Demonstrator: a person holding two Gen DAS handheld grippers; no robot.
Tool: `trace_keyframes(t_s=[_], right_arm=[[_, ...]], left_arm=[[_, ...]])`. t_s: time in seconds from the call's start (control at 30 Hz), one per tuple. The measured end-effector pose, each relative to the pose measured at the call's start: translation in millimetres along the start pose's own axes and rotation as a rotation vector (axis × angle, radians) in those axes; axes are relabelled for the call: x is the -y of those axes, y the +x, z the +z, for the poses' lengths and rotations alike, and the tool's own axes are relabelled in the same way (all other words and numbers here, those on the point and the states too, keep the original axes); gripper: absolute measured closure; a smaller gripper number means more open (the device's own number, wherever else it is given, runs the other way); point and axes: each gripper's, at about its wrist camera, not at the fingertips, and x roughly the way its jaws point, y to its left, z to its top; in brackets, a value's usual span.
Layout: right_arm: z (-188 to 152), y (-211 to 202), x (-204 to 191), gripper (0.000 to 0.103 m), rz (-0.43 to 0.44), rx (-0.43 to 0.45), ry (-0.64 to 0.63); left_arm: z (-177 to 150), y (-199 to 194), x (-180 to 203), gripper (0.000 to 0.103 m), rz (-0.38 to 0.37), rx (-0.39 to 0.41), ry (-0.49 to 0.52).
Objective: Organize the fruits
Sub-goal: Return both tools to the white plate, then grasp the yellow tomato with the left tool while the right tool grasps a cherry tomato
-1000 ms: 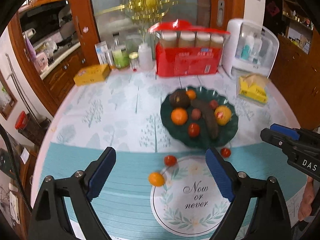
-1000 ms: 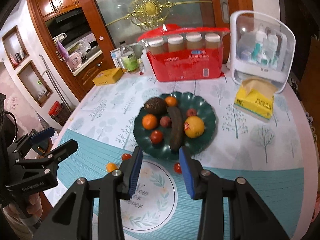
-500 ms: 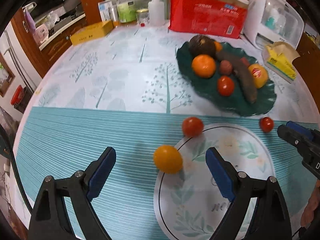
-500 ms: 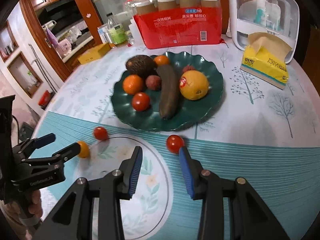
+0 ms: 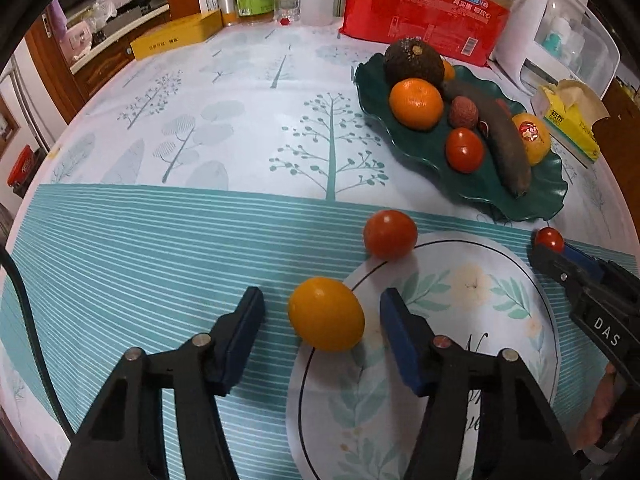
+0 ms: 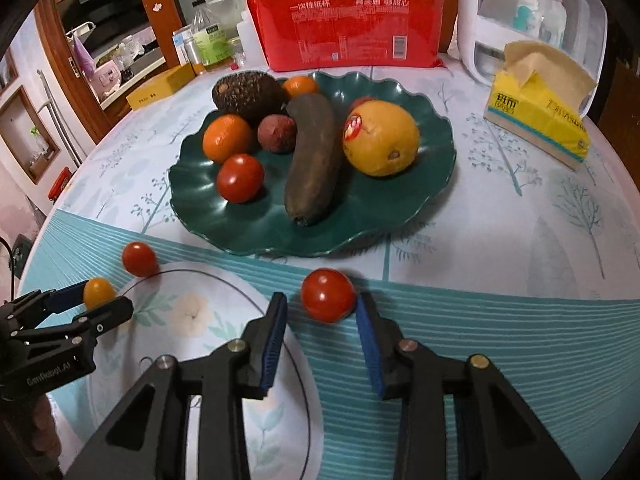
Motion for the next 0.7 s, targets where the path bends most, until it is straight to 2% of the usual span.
trace_keyframes(t_s=[0.13, 0.17, 0.5, 0.7], right_arm=[[-0.6, 0.4, 0.4, 0.076, 0.005, 0.015, -0.007], [-0.8, 0.6, 0.7, 0.076, 0.006, 0.016, -0.007], [-2.9, -0.7, -1.1, 0.077, 0.019, 0.002, -0.006], [-8.7, -11.6, -5.9, 0.078, 0.045, -0.011, -0.003]], left_arm=[[-0.5, -0.4, 1.1, 0.068, 0.029, 0.020, 0.003], [-1.0, -1.7, 0.9, 0.070, 0.030, 0.021, 0.002], [-5.4, -7.1, -0.7, 0.071, 0.013, -0.001, 0.002], [-11.4, -17.6, 5.5, 0.072, -0.026, -0.036, -0.007]])
